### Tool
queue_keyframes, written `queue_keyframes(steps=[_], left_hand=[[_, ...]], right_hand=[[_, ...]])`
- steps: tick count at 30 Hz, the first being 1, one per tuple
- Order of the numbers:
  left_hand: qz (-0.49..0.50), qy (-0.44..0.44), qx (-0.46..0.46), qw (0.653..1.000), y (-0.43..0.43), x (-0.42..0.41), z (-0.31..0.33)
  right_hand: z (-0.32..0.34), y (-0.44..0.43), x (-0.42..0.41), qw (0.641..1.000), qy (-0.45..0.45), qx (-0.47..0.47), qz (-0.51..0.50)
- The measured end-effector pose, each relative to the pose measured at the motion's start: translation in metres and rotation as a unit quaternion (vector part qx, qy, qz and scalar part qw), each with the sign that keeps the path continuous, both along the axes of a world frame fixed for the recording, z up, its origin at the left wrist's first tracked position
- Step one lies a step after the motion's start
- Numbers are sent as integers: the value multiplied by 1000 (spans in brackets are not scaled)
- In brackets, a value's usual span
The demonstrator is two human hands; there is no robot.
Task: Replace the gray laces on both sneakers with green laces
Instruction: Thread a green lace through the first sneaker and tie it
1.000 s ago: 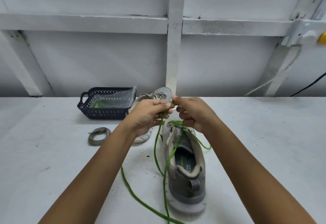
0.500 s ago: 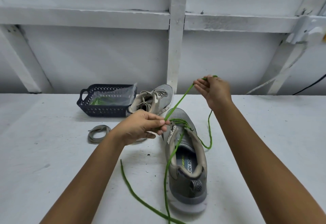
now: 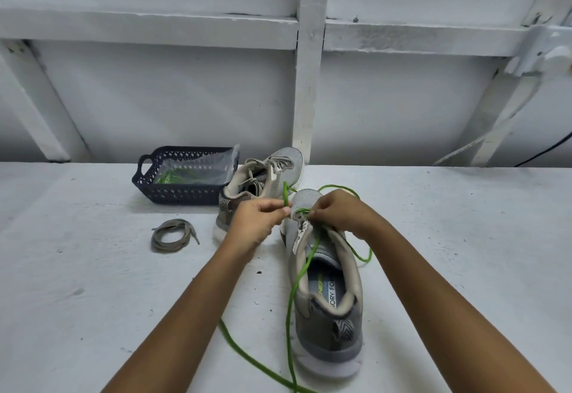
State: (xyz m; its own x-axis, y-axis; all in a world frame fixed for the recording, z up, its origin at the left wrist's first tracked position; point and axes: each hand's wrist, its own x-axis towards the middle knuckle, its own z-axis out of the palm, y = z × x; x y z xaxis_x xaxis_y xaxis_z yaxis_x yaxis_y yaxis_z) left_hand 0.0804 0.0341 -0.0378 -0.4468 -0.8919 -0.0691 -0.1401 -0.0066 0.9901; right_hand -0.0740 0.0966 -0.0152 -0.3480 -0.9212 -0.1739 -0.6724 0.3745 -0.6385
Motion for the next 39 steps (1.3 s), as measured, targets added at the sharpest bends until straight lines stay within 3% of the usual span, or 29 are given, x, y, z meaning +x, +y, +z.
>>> queue_keyframes(steps=[7, 27, 34, 38, 39], left_hand=[[63, -34, -61, 996, -4, -19, -21], [62, -87, -137, 985, -2, -27, -30], [-36, -192, -182, 964, 8, -18, -13], [-129, -143, -103, 976, 26, -8, 0], [-157, -166, -97, 969, 30, -6, 0]], right_hand=[[-6, 1, 5, 999, 13, -21, 20], [-21, 3, 4, 994, -81, -72, -13], [-22, 3, 5, 994, -82, -66, -14], [-22, 1, 7, 998, -42, -50, 5], [-22, 1, 6, 998, -40, -46, 8]])
